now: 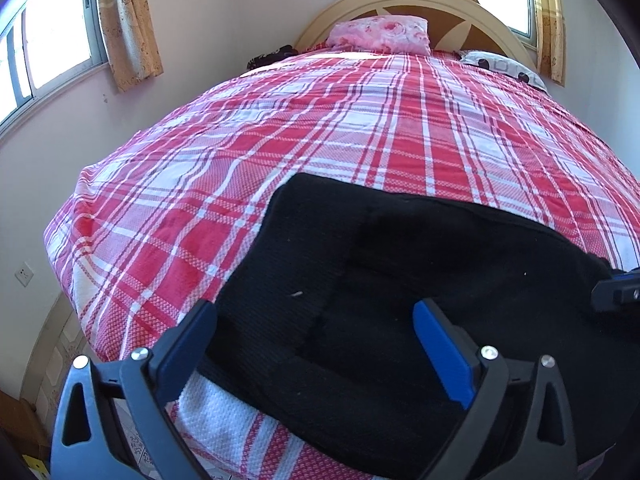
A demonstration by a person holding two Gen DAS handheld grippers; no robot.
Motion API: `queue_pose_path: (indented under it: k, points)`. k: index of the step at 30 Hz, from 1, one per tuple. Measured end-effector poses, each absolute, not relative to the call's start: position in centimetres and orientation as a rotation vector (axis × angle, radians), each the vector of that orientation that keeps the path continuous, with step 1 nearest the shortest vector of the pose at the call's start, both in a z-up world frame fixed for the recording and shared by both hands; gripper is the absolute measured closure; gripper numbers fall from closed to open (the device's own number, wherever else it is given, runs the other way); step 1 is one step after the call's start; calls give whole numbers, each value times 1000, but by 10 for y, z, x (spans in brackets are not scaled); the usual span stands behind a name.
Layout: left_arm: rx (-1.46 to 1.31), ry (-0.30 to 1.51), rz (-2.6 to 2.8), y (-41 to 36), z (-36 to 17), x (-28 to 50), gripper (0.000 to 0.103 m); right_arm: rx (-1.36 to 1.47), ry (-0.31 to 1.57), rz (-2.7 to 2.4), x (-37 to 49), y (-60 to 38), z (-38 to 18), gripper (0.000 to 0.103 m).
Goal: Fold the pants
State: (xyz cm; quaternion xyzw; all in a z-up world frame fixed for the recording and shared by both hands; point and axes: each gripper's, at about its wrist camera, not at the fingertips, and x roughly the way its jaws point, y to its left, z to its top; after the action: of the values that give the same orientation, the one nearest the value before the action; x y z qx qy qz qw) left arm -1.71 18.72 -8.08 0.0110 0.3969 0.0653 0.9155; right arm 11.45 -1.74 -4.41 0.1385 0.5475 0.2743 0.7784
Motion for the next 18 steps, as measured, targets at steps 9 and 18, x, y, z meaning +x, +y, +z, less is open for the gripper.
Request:
queue_pose_path:
  k: [9, 18]
  points:
    - [36, 809, 143, 188, -82, -17, 0, 617, 1098, 560, 141, -48, -49, 58]
    - [30, 814, 131, 191, -83, -16, 0, 713, 890, 459, 125, -100, -22, 57]
